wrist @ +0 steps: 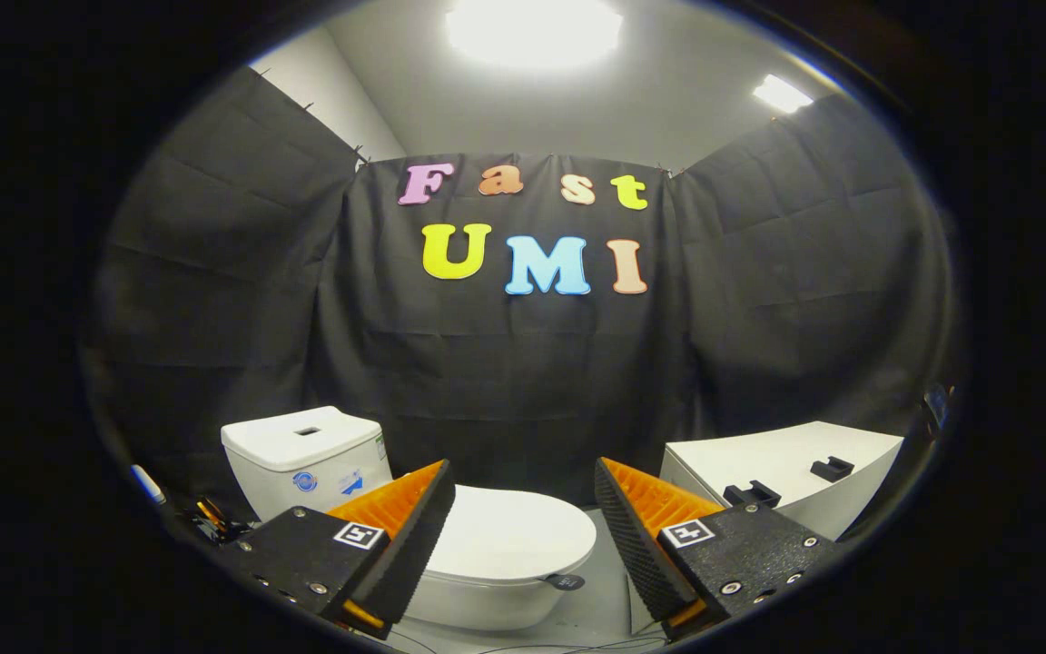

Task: Open the toilet lid.

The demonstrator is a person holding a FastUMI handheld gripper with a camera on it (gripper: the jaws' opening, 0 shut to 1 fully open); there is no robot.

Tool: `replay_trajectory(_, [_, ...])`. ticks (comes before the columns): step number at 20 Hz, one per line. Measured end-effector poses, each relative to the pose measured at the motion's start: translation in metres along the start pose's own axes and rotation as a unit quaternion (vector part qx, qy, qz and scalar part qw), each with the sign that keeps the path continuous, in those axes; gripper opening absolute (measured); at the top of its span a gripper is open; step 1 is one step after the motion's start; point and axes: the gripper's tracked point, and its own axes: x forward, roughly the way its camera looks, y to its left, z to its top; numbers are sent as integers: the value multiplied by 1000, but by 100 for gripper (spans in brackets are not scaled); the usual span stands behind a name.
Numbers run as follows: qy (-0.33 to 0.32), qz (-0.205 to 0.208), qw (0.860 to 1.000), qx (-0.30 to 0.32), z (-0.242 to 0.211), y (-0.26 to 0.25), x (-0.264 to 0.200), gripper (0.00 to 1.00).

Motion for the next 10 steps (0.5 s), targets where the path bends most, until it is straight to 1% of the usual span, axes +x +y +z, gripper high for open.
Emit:
replay_trajectory(6, [6, 3, 999, 35, -12, 6, 18, 95])
replay_trajectory(10, [17, -5, 997, 79, -29, 0, 35, 95])
